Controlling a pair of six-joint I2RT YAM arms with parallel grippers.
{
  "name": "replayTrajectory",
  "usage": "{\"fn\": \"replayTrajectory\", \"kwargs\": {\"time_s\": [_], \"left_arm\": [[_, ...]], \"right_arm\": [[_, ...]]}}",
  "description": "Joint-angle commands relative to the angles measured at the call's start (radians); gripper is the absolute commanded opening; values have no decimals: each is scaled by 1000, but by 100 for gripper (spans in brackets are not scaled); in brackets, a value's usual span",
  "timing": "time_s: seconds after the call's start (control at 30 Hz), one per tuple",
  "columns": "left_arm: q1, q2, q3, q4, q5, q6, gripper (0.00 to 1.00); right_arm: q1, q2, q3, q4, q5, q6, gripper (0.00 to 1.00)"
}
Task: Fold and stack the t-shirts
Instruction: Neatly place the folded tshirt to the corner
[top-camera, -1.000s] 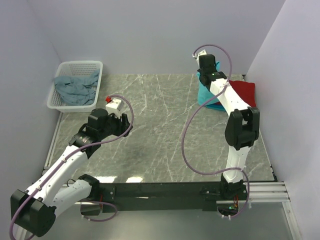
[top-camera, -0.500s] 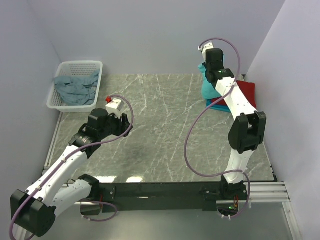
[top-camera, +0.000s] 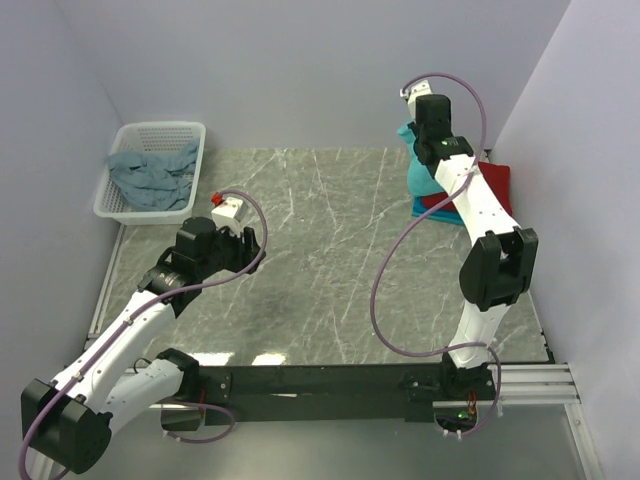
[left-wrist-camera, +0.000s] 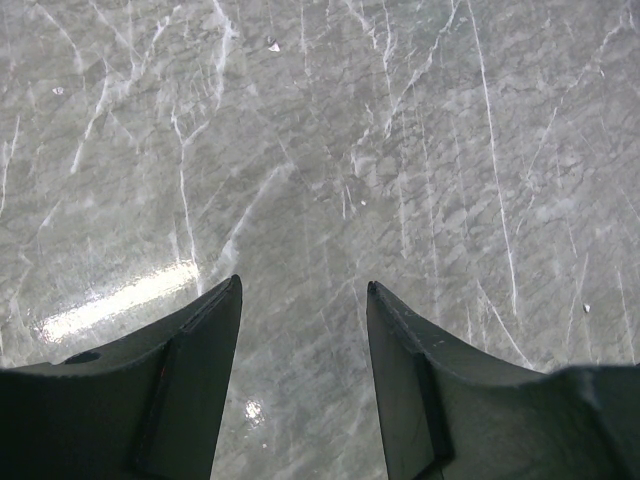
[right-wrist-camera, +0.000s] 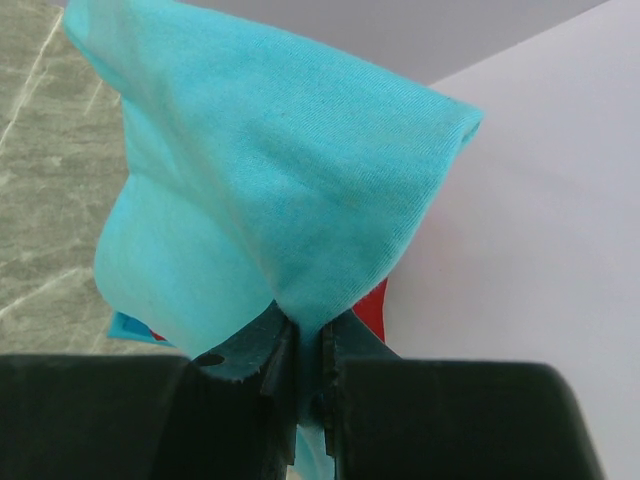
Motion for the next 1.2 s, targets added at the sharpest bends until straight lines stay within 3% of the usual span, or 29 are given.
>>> {"fn": "replayTrajectory", "kwargs": {"time_s": [0.0,1.17], "left_arm": [[5,-14,22,20,19,24,58],[5,-8,21,19,19,25,58]], "right_arm": [[-15,-74,42,43,5,3,0],[-133,50,29,105,-60,-7,0]]}}
